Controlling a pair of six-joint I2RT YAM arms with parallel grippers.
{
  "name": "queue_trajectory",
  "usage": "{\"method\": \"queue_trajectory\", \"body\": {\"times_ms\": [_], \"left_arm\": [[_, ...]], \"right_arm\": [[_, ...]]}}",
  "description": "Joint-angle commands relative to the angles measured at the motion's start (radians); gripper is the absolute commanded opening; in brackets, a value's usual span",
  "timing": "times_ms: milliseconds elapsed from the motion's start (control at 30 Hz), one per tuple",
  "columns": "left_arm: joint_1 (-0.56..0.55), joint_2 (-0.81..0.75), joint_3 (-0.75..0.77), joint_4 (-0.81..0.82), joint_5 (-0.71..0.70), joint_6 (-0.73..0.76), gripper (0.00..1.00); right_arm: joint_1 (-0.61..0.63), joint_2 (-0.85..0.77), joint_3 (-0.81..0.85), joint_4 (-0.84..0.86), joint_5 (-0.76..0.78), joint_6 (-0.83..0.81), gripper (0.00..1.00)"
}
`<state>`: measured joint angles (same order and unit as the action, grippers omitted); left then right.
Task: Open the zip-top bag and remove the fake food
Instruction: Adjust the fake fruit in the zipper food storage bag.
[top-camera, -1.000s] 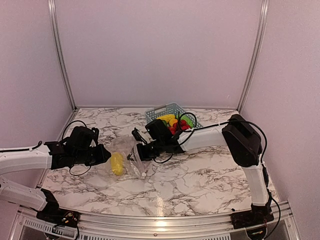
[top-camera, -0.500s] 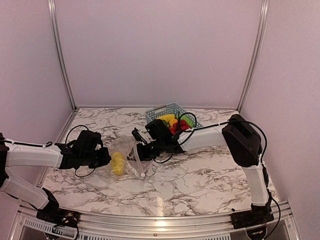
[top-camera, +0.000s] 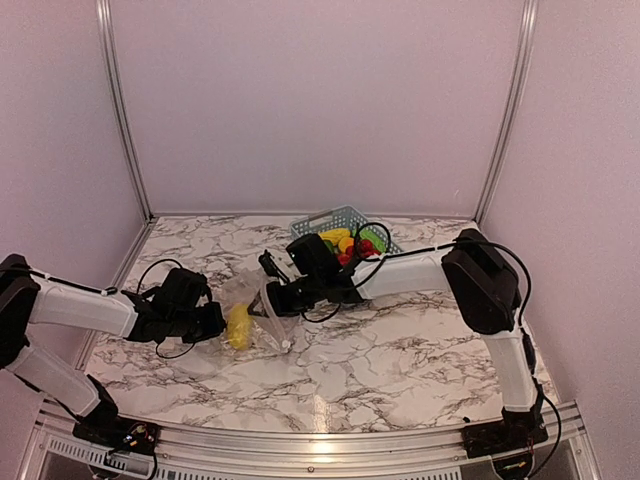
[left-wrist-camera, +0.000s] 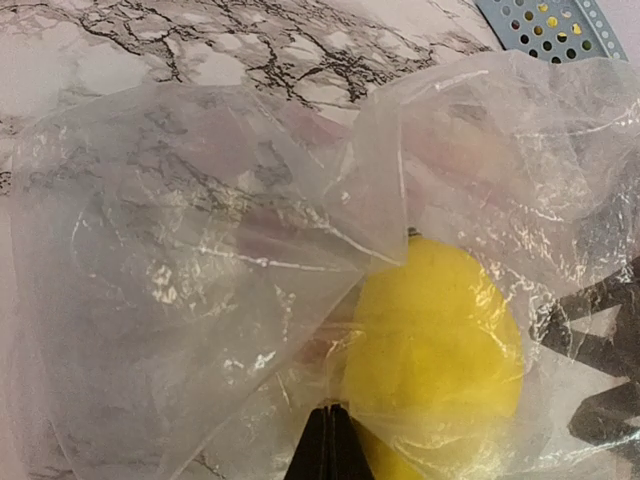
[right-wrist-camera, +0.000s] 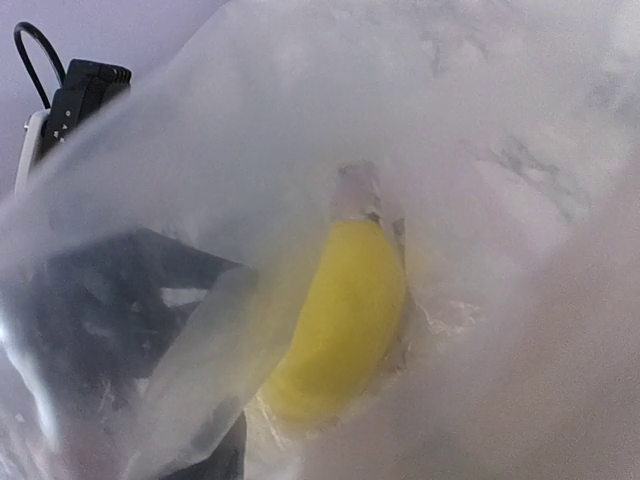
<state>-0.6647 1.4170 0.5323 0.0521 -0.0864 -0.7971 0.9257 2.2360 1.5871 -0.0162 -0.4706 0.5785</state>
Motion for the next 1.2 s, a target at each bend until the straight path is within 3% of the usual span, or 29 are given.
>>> {"method": "queue_trajectory", "body": {"times_ms": [0, 300, 700, 1167], "left_arm": [[0.005, 0.038, -0.011, 0.056, 0.034, 0.001, 0.00], [0.003, 0.084, -0.010, 0.096, 0.069, 0.013, 0.00], [-0.025, 0.125, 0.038, 0.166, 0.082, 0.047, 0.00], [-0.053, 0.080, 0.019, 0.303, 0.128, 0.083, 0.00]], "right_arm": [[0.020, 0.044, 0.047, -0.004, -0.006, -0.001, 0.50], [0.020, 0.086, 0.074, 0.003, 0.005, 0.006, 0.59], [0.043, 0.097, 0.069, 0.004, 0.005, 0.006, 0.63], [0.047, -0.008, -0.078, 0.083, -0.021, 0.028, 0.67]]}}
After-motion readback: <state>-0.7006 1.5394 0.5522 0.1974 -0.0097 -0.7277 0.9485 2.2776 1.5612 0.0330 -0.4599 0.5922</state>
